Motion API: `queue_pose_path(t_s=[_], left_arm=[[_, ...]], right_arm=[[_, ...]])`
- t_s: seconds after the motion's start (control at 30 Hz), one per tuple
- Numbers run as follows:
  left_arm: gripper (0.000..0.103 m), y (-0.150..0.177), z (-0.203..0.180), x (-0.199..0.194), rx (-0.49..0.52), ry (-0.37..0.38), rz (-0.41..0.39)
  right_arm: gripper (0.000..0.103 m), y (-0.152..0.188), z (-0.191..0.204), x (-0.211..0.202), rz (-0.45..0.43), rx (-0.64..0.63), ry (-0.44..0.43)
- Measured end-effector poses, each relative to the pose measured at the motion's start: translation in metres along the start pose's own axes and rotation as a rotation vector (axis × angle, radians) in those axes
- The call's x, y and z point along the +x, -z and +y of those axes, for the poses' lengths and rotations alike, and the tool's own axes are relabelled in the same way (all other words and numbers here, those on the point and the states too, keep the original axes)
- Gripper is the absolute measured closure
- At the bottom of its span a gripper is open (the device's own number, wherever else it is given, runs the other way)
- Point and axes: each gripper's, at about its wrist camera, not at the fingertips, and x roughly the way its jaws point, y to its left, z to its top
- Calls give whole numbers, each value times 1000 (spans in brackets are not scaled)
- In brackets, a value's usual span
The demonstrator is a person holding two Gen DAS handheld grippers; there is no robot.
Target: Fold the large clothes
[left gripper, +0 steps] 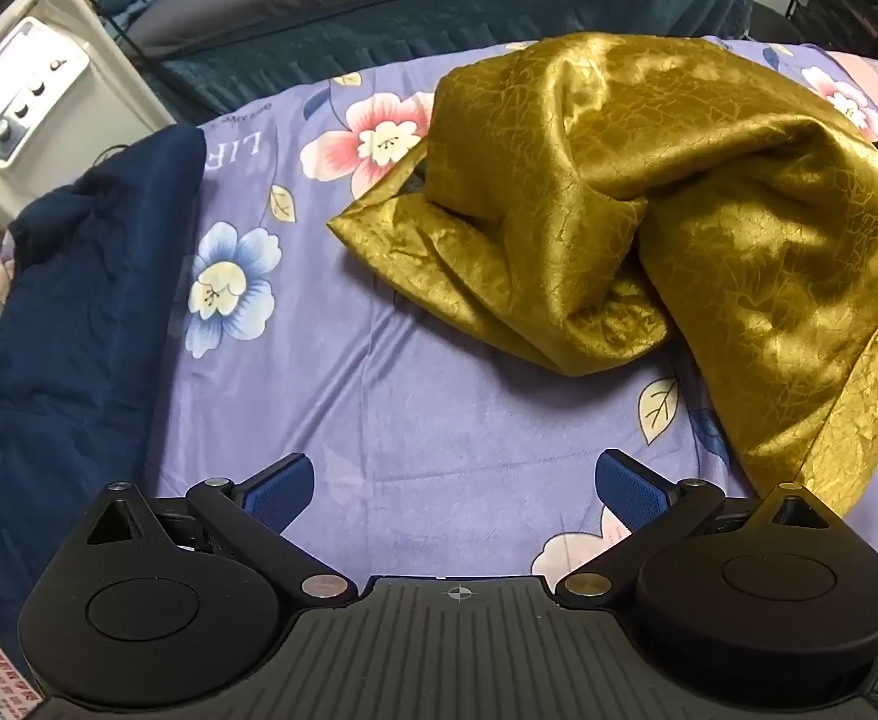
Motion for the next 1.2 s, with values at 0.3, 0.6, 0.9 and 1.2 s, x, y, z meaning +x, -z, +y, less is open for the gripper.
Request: queue_pose_path(t_s=[0.3, 0.6, 0.9, 1.2], left_arm=[[0, 4, 11, 12, -10, 10, 25], [0, -6, 11, 22, 30, 18, 18], [0, -12, 21, 25, 87, 37, 73], [0, -13, 24, 24, 87, 45, 59]], right_arm=[[3, 0, 9, 9, 17, 29, 17], [3, -2, 18, 11, 20, 60, 61], [3, -7, 27, 7, -3, 80, 110], [3, -9, 35, 3, -9, 72, 126]])
